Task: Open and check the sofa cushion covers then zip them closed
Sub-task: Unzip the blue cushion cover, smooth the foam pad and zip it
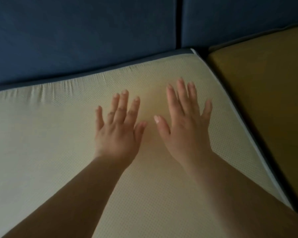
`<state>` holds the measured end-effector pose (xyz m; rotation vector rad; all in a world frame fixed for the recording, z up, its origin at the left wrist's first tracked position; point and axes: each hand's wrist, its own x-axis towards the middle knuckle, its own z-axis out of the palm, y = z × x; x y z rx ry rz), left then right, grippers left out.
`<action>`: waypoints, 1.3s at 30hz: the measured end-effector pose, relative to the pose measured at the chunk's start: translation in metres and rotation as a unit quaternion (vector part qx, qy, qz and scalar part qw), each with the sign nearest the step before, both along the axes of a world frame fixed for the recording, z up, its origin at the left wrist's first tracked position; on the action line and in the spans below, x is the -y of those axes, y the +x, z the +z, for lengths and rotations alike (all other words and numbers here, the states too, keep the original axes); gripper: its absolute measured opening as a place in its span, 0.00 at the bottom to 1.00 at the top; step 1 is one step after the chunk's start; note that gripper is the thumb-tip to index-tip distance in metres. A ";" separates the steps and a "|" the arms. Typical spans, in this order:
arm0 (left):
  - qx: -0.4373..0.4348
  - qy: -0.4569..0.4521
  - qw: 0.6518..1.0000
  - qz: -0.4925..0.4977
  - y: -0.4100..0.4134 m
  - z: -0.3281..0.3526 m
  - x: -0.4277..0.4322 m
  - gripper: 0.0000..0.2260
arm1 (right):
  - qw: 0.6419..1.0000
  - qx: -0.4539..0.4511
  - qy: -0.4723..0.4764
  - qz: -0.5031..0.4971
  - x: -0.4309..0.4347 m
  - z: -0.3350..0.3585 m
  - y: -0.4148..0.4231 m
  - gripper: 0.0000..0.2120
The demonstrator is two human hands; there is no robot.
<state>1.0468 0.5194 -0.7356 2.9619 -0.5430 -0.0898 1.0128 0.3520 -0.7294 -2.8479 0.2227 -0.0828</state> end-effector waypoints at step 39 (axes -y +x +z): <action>-0.023 -0.112 0.975 0.189 -0.054 0.027 -0.271 0.23 | 0.985 -0.034 -0.002 0.171 -0.284 -0.007 -0.024 0.31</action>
